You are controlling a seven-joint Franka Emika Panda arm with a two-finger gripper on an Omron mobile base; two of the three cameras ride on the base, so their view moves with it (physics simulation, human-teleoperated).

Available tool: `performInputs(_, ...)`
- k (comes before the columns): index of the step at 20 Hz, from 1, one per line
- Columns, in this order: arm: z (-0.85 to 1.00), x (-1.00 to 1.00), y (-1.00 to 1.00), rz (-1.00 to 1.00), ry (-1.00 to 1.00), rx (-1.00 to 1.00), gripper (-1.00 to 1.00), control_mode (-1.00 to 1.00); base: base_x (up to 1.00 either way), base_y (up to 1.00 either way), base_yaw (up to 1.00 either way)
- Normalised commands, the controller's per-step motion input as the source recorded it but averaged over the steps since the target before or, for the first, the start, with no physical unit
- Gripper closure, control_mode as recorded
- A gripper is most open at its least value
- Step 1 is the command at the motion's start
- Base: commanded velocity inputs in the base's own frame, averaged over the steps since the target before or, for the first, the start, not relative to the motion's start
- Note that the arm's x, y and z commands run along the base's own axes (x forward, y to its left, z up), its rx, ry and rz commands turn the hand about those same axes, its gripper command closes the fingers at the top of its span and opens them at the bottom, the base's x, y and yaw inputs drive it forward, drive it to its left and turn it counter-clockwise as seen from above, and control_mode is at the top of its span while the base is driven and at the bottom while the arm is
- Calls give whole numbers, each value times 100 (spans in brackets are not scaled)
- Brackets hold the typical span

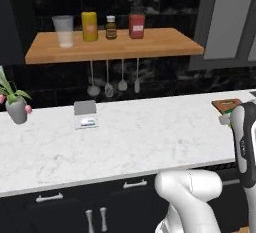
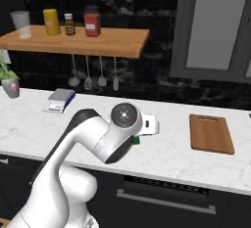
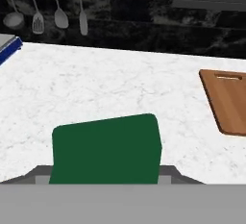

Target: Pick up the sponge from the counter and clean the cutting board by briefly scrubbing or pressing down on the cutting board. Once finished, release the sponge.

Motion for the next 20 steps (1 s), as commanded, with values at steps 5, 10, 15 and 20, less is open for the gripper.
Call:
performInputs(5,0,0,0,0,0,0,100,100,-17,-100,0)
performInputs(10,0,0,0,0,0,0,100,100,-9,-96,0)
performInputs(15,0,0,0,0,0,0,100,100,1,-59,0)
performInputs(20,0,0,0,0,0,0,100,100,11,-54,0)
